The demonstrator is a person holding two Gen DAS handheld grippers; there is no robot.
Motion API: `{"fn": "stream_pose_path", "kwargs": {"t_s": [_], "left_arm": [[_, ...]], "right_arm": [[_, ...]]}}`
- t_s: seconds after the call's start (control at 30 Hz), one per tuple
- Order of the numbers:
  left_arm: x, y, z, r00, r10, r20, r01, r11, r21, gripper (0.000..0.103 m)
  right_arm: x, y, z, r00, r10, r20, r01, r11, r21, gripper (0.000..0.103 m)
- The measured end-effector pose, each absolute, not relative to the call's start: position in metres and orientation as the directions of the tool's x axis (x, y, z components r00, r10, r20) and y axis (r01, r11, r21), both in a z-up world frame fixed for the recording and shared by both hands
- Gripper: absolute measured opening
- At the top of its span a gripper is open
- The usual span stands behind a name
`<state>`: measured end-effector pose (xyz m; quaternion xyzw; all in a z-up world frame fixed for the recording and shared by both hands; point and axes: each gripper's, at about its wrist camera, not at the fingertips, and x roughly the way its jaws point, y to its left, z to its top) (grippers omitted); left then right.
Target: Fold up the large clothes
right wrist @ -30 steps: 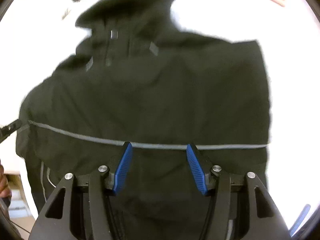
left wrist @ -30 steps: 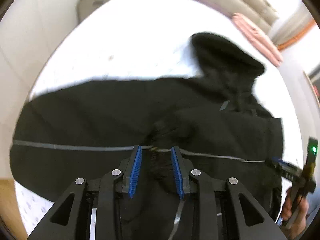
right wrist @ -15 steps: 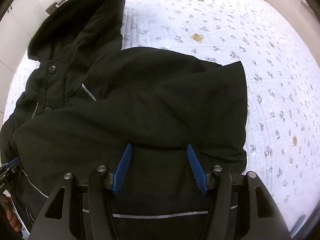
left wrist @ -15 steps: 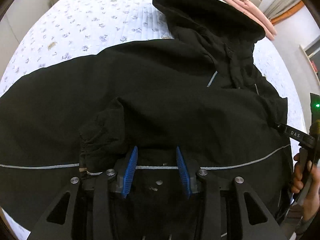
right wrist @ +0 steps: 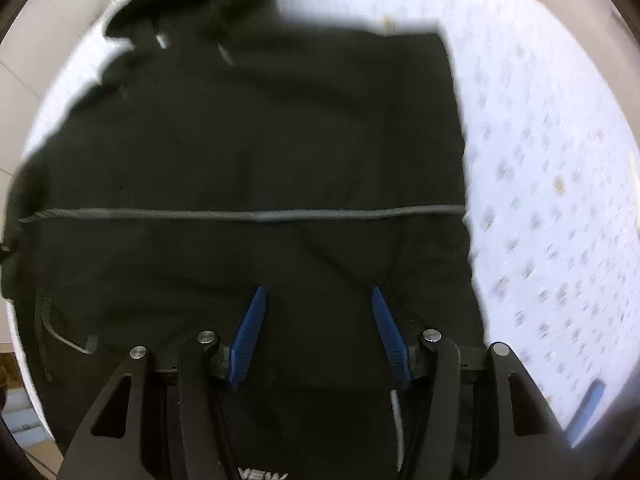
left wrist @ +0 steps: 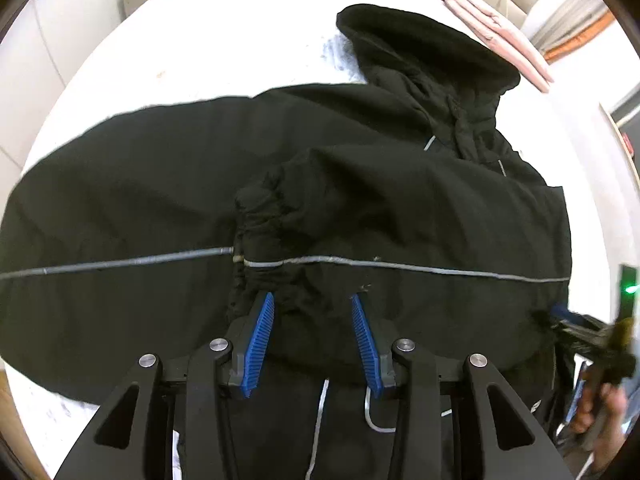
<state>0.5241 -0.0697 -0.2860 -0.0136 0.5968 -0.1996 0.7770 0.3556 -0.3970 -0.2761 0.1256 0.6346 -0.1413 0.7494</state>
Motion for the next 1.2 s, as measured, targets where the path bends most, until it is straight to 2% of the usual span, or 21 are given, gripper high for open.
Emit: {"fn": "stream_pose_path", "kwargs": {"t_s": [0.1, 0.2, 0.27, 0.43, 0.53, 0.7, 0.8, 0.9, 1.0, 1.03, 1.07, 1.13, 1.2], "left_arm": [[0.521, -0.056, -0.279, 0.217, -0.33, -0.919, 0.269, 0.925, -0.269, 0.042], [0.519, -0.014, -0.273, 0.24, -0.336, -0.911, 0.158, 0.939, -0.305, 0.042], [0.518, 0.029, -0.273, 0.268, -0.316, -0.91, 0.027, 0.947, -0.32, 0.042], [0.51, 0.157, -0.287, 0.308, -0.13, -0.942, -0.36, 0.901, -0.242, 0.047], [0.498, 0.221, -0.304, 0.333, -0.145, -0.932, -0.537, 0.783, -0.313, 0.047], [0.488, 0.269, -0.331, 0.37, -0.19, -0.909, -0.655, 0.641, -0.4, 0.047], [0.488, 0.284, -0.339, 0.429, -0.222, -0.875, -0.668, 0.574, -0.473, 0.052], [0.496, 0.283, -0.342, 0.442, -0.216, -0.871, -0.653, 0.588, -0.477, 0.063], [0.509, 0.278, -0.344, 0.439, -0.192, -0.878, -0.637, 0.623, -0.455, 0.063], [0.513, 0.274, -0.343, 0.428, -0.163, -0.889, -0.631, 0.651, -0.423, 0.052], [0.518, 0.272, -0.342, 0.42, -0.133, -0.898, -0.623, 0.677, -0.392, 0.032], [0.526, 0.262, -0.334, 0.403, -0.09, -0.911, -0.587, 0.738, -0.333, 0.018], [0.529, 0.248, -0.318, 0.392, -0.007, -0.92, -0.551, 0.8, -0.24, 0.015]], "right_arm": [[0.366, -0.393, -0.278, 0.145, -0.089, -0.986, 0.336, 0.941, -0.036, 0.063], [0.367, -0.397, -0.279, 0.144, -0.069, -0.987, 0.33, 0.944, -0.018, 0.063], [0.371, -0.396, -0.281, 0.145, -0.055, -0.988, 0.327, 0.945, -0.004, 0.063], [0.377, -0.396, -0.281, 0.122, -0.074, -0.99, 0.3, 0.953, -0.035, 0.066], [0.373, -0.39, -0.281, 0.114, -0.077, -0.991, 0.284, 0.958, -0.042, 0.066], [0.378, -0.394, -0.288, 0.101, -0.07, -0.992, 0.275, 0.961, -0.04, 0.067], [0.375, -0.384, -0.287, 0.095, -0.08, -0.992, 0.273, 0.961, -0.052, 0.067], [0.378, -0.385, -0.291, 0.092, -0.082, -0.992, 0.275, 0.96, -0.054, 0.067], [0.378, -0.382, -0.291, 0.091, -0.085, -0.992, 0.275, 0.96, -0.057, 0.067], [0.378, -0.381, -0.291, 0.091, -0.086, -0.992, 0.274, 0.96, -0.058, 0.067], [0.378, -0.38, -0.29, 0.092, -0.086, -0.992, 0.274, 0.96, -0.058, 0.067], [0.378, -0.379, -0.29, 0.094, -0.086, -0.992, 0.274, 0.96, -0.057, 0.067], [0.378, -0.378, -0.29, 0.095, -0.087, -0.992, 0.272, 0.96, -0.058, 0.067]]}}
